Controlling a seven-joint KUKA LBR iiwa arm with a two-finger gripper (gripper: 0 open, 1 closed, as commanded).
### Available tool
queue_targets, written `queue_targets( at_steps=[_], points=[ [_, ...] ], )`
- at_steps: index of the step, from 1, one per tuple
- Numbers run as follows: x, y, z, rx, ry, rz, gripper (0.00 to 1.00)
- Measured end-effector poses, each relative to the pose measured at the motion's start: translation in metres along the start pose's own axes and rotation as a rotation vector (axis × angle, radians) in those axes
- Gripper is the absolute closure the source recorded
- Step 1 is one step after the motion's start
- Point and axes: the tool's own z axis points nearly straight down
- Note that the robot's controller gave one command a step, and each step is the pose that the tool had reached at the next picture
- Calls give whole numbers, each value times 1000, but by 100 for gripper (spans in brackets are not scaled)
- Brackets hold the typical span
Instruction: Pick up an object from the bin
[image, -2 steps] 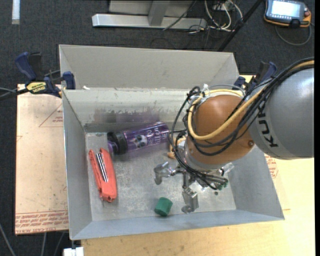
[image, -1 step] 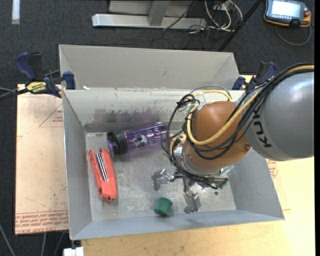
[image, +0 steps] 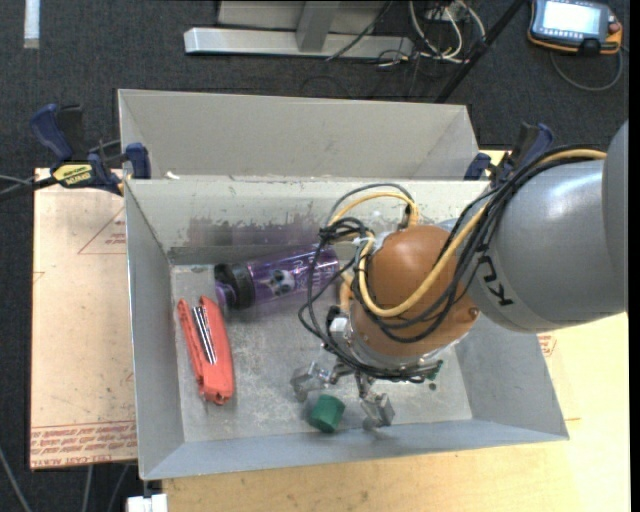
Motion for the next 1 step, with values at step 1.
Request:
queue_targets(
  at_steps=[1],
  points=[
    [-8, 1, 20, -5, 0, -436, 100]
  ],
)
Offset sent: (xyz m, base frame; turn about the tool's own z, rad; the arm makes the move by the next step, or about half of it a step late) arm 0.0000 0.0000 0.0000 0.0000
